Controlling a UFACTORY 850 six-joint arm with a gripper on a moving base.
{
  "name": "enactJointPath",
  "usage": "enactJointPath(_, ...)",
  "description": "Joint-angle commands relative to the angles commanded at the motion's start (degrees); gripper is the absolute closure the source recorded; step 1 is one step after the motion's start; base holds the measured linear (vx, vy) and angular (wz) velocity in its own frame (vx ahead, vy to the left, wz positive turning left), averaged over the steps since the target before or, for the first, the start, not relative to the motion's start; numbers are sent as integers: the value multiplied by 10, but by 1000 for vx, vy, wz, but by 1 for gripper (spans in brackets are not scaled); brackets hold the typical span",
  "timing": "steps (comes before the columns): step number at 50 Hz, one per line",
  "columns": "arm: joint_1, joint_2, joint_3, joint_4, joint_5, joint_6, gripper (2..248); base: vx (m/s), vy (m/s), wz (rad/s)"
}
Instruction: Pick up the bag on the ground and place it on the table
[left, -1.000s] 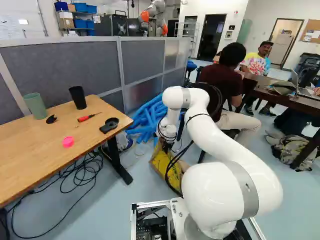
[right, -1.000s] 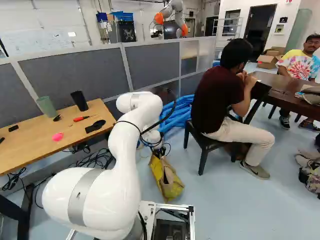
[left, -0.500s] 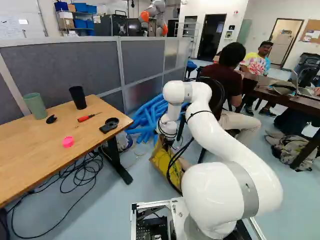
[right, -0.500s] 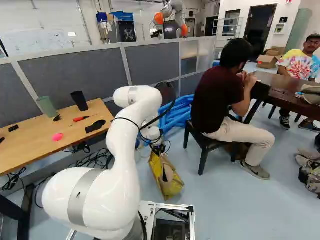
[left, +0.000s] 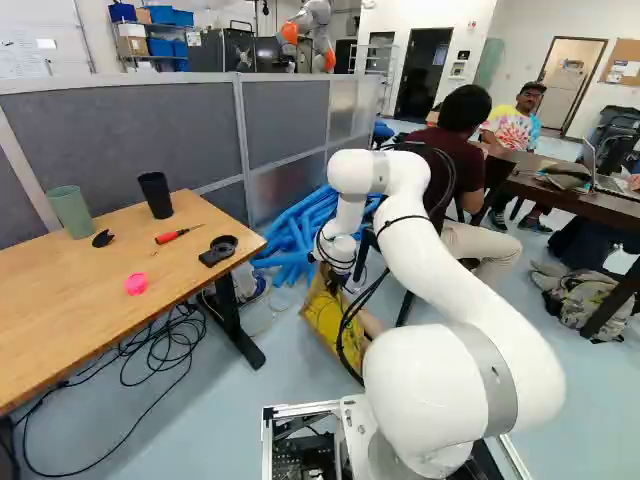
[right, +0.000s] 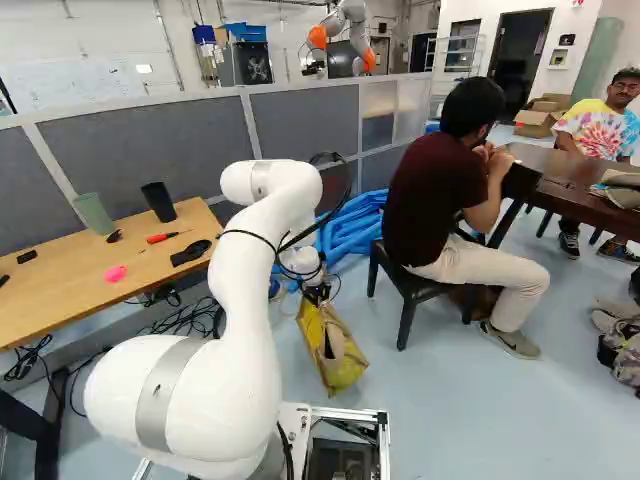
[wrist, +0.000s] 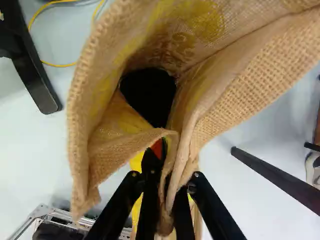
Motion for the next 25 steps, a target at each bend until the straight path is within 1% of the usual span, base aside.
enactJointPath(13, 0, 27, 22, 0, 0, 0, 215, 0, 0, 0)
enactJointPath(15, 0, 32, 25, 0, 0, 4, 215, 0, 0, 0)
enactJointPath(19, 0, 40, 32, 0, 0, 19, 215, 0, 0, 0)
enactJointPath(25, 0, 53, 42, 0, 0, 50, 215, 0, 0, 0)
